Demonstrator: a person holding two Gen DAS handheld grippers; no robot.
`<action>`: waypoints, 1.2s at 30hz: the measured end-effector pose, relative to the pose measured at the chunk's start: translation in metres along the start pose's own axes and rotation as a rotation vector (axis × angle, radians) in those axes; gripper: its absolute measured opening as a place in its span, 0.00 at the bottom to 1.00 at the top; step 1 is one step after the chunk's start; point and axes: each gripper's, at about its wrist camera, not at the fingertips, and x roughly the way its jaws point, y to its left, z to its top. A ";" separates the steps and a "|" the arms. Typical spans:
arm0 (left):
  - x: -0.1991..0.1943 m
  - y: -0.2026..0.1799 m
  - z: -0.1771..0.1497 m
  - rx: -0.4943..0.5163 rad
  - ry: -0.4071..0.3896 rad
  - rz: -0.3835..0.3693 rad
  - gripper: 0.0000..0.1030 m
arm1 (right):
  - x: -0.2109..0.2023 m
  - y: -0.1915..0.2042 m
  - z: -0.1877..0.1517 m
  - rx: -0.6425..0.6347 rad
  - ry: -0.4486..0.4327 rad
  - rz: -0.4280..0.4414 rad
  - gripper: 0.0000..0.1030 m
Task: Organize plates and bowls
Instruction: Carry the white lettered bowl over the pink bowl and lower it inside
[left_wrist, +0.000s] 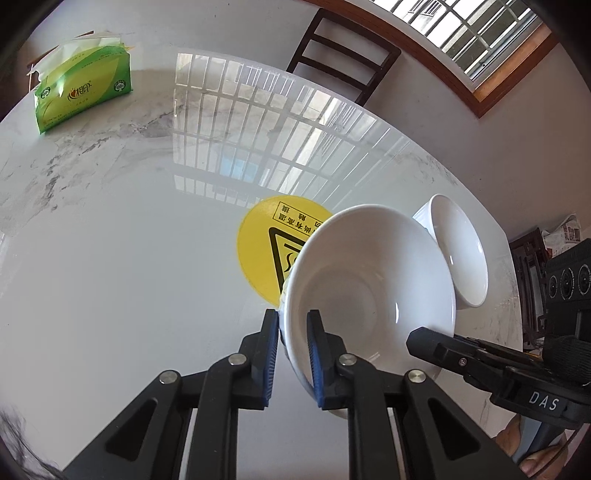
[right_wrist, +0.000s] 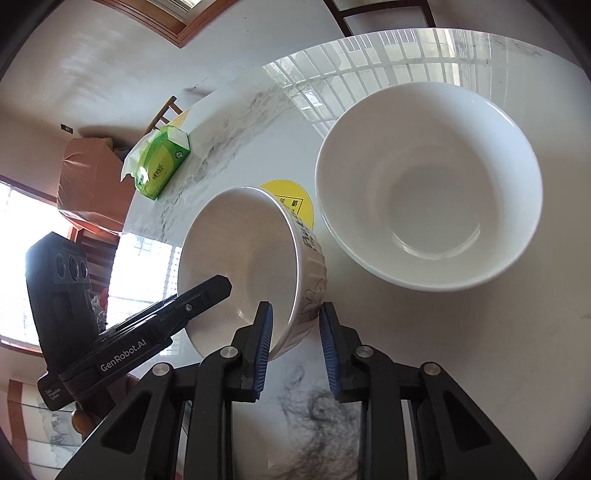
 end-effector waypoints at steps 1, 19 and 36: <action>0.000 0.001 -0.001 -0.013 0.002 -0.004 0.12 | -0.001 0.001 -0.001 -0.006 -0.002 -0.001 0.23; -0.075 -0.063 -0.050 0.081 -0.126 0.022 0.10 | -0.072 0.009 -0.043 -0.039 -0.102 0.068 0.19; -0.154 -0.100 -0.160 0.175 -0.159 -0.024 0.11 | -0.148 0.023 -0.163 -0.088 -0.192 0.074 0.19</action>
